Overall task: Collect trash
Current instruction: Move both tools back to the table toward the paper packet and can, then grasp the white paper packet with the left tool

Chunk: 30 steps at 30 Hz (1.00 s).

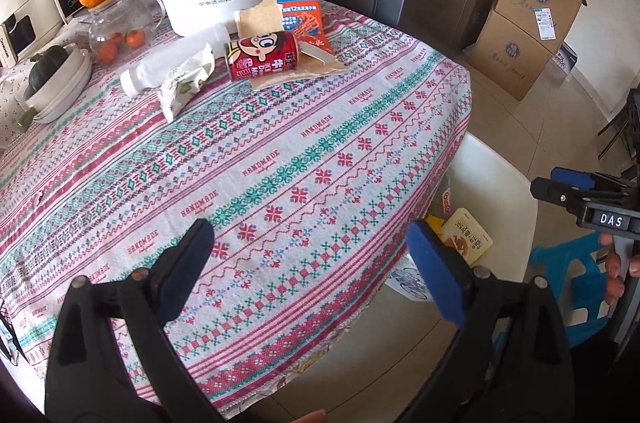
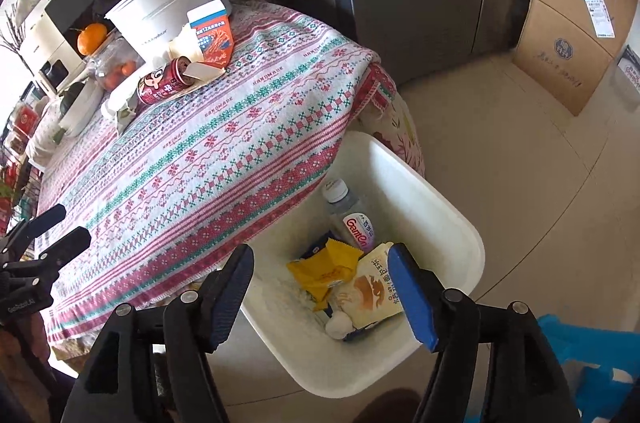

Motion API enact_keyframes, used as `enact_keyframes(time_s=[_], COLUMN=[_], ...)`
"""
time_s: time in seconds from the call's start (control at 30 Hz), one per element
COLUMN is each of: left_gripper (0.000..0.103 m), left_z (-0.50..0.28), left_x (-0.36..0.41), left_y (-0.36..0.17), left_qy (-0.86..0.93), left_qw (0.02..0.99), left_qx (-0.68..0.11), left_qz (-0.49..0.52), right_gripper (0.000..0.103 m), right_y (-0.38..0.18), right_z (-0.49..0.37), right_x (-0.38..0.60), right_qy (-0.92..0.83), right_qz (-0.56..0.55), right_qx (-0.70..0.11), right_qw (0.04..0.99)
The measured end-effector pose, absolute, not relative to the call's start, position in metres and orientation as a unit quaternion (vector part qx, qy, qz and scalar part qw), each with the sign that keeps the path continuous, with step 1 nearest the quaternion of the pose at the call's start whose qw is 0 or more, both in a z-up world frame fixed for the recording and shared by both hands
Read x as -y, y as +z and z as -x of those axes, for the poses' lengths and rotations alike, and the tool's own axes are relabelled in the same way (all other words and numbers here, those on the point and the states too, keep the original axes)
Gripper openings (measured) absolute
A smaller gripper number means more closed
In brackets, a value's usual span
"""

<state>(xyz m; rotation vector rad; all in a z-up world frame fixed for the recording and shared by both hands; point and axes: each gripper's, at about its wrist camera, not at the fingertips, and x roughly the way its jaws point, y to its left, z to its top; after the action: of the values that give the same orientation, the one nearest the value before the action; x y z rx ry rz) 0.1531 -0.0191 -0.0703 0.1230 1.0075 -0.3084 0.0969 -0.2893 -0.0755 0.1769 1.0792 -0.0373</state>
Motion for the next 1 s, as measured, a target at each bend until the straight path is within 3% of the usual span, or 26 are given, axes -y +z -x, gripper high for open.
enact_keyframes(time_s=[0.27, 0.57, 0.87, 1.0], left_gripper=[0.097, 0.095, 0.071, 0.050], left_z=[-0.205, -0.275, -0.325, -0.340], left_x=[-0.017, -0.044, -0.027, -0.030], left_y=[-0.063, -0.090, -0.130, -0.144], left_qy=[-0.106, -0.079, -0.082, -0.065], left_qw=[0.878, 0.893, 0.887, 0.882], left_qx=[-0.462, -0.438, -0.433, -0.443], left_qz=[-0.069, -0.069, -0.139, -0.148], right_gripper=[0.079, 0.080, 0.080, 0.080], right_y=[-0.063, -0.062, -0.062, -0.064], right_z=[-0.119, -0.152, -0.170, -0.177], right_x=[0.271, 0.259, 0.250, 0.251], right_qy=[-0.004, 0.001, 0.015, 0.018], right_qz=[-0.067, -0.065, -0.060, -0.060], right_qx=[-0.491, -0.484, -0.485, -0.488], right_qw=[0.868, 0.873, 0.872, 0.870])
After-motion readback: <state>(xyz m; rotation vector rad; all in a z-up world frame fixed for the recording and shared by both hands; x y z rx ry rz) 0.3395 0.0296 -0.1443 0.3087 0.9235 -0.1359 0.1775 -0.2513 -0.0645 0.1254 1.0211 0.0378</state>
